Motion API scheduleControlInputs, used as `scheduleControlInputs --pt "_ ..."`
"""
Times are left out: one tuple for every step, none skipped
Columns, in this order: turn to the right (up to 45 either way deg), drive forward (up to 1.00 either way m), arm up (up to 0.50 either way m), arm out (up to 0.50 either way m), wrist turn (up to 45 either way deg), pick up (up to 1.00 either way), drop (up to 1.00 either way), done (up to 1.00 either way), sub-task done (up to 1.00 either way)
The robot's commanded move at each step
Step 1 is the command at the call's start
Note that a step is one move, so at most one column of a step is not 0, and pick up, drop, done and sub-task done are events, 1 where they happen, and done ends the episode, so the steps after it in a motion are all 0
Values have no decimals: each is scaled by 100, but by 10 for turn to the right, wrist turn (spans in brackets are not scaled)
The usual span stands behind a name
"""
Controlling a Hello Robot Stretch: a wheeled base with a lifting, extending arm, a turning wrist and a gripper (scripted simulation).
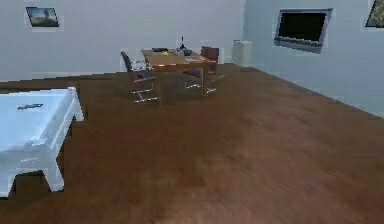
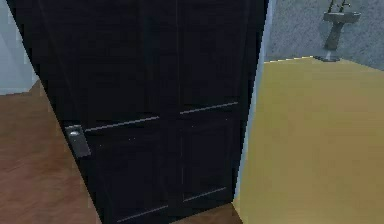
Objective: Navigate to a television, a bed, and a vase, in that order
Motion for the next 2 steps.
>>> scheduleControlInputs --pt "-60 0 0 0 0 0 0 0 0" --pt "0 40 0 0 0 0 0 0 0"
